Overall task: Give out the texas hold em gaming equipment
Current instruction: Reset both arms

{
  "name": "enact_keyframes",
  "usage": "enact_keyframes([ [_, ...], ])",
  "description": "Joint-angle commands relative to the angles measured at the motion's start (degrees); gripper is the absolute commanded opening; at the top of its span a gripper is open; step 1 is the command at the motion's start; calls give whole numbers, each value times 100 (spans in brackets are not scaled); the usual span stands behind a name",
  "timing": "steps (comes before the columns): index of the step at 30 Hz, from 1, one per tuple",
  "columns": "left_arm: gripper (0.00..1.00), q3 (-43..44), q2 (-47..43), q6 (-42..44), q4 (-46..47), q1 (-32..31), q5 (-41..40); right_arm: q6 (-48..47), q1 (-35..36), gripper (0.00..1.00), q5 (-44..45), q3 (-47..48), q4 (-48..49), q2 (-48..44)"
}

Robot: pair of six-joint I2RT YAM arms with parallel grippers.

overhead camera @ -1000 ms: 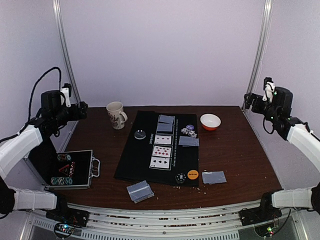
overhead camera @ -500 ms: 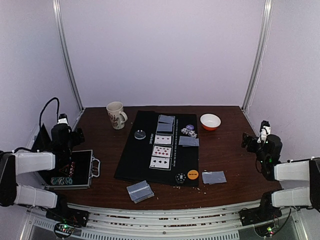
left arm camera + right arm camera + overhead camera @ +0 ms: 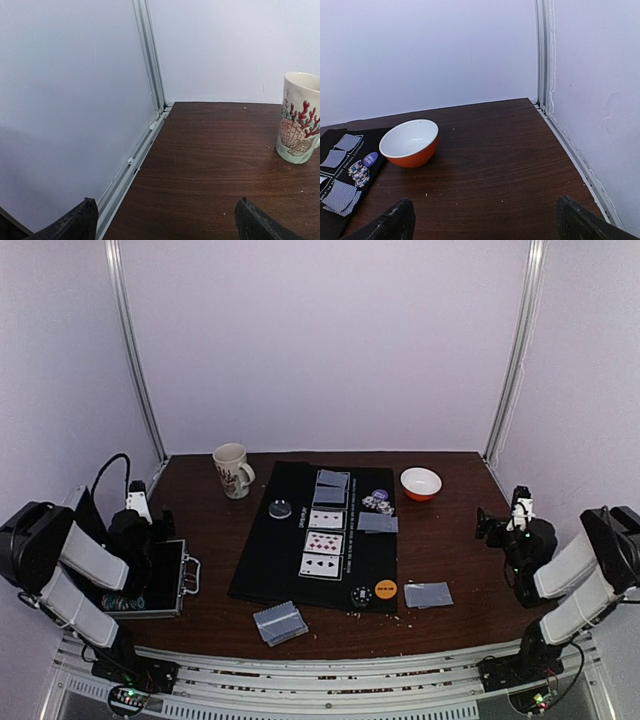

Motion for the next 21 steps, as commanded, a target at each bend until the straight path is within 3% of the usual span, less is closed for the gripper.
enact_keyframes([
  [1,98,-72,370,416,1293,9,608,-209,-39,100,-470,143,1205,743],
  [2,98,-244,552,521,1842,8,659,-213,-40,100,-383,246,694,621],
  [4,98,-163,384,414,1316,16,703,-206,-41,100,-319,525,26,526],
  [21,98,20,470,442,1300,48,759,-195,-23,100,-173,578,48,592],
])
